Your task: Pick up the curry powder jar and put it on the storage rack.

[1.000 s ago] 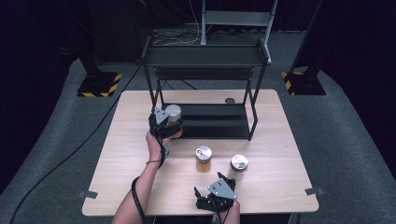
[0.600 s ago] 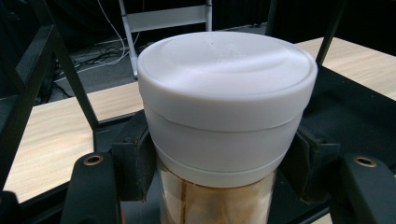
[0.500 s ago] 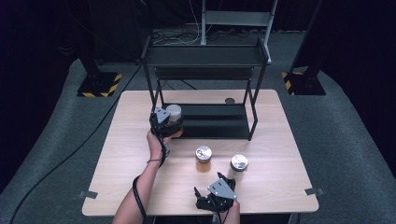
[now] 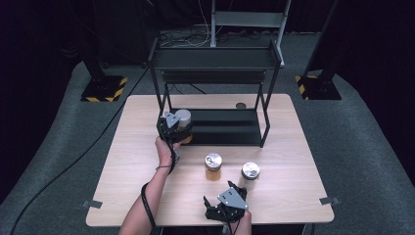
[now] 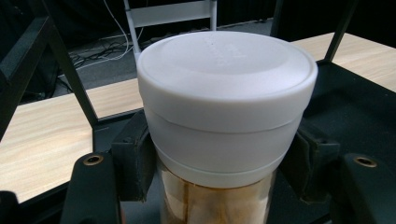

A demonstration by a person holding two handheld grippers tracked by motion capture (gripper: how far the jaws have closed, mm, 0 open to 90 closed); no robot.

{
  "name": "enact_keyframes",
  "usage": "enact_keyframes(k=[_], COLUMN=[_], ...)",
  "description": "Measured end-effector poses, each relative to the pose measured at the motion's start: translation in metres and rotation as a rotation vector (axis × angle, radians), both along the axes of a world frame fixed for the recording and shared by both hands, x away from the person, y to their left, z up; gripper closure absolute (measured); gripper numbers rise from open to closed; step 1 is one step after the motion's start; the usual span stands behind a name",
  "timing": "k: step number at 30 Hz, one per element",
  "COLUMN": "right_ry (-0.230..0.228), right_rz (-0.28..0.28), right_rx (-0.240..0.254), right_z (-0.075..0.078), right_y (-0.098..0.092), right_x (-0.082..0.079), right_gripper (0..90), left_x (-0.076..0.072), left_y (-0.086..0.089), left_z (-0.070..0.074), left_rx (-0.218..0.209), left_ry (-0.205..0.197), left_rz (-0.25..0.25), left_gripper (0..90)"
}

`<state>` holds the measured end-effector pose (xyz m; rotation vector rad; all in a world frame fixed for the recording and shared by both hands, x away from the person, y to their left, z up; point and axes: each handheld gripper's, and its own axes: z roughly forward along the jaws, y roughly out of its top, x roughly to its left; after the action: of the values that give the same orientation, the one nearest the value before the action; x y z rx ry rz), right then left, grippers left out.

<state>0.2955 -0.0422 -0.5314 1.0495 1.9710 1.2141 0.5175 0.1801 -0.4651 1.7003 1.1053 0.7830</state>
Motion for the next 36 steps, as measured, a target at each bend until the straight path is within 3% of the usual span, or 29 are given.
enact_keyframes(k=[13,24,36], right_ry=[-0.003,-0.005,-0.005], right_rz=[-0.001,-0.001,-0.002], right_rx=[-0.002,-0.004,-0.005], right_z=[-0.0001,-0.0001,-0.0001], right_y=[0.0002,0.0003,0.0005], right_x=[-0.0003,-0.0004,-0.0004], right_gripper=[1.7,1.6,1.7], left_x=[0.0052,0.0028,0.0032], left_y=[0.0000,0.0007,0.0019], left_z=[-0.0022,-0.0063,-0.0052], left_rx=[-0.009,-0.022,-0.028], left_ry=[0.008,-0.011,0.003], left_rz=[0.004,0.006,0.011], left_gripper=[35.1,35.0,34.8])
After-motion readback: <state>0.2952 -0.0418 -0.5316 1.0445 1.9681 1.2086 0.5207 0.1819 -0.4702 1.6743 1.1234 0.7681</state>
